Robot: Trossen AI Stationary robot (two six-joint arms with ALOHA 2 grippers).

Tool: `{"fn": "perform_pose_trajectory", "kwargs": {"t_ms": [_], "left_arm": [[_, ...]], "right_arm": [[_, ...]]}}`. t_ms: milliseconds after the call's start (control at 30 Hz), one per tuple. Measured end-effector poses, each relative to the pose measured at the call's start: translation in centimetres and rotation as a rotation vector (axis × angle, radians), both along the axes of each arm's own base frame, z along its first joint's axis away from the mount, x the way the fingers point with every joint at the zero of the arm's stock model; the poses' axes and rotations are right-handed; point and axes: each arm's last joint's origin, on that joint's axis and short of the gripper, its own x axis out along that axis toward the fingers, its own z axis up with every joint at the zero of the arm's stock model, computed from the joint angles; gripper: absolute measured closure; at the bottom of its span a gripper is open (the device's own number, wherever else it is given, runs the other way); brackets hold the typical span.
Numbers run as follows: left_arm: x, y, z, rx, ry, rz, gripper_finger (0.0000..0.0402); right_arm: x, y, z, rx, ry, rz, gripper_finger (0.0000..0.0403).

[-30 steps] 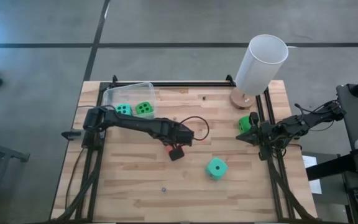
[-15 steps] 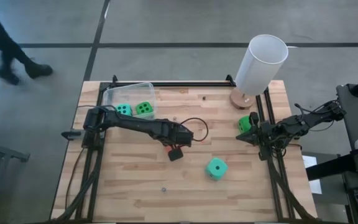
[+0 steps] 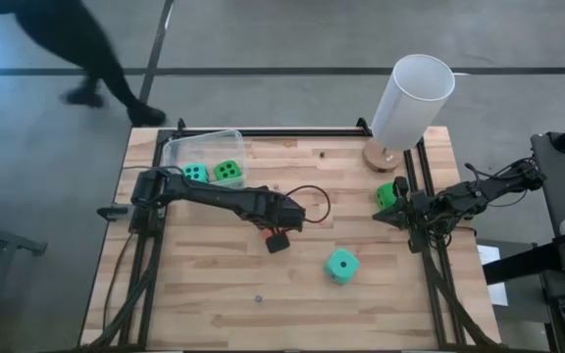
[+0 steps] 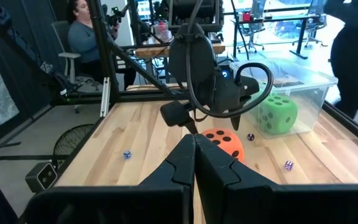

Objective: Pick & Place Dice
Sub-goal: Put the orange large dice into the transparent bin

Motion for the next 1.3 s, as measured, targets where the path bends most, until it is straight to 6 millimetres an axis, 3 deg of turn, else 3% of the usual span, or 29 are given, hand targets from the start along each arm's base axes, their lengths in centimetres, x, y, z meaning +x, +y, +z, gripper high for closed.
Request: {"fn": "perform_pose_trajectory", "kwargs": {"t_ms": [533, 1300], "left_arm": [[-0.5, 0.0, -1.3, -0.008, 0.02, 0.03, 0.0004], [0.1, -0.6, -0.2, -0.087, -0.011, -0.013, 0.0003]], "right_arm": [[0.0, 0.0, 0.0, 0.0, 0.0, 0.0, 0.0394], [0.0, 0.0, 0.0, 0.0, 0.0, 0.0, 0.0394]]}}
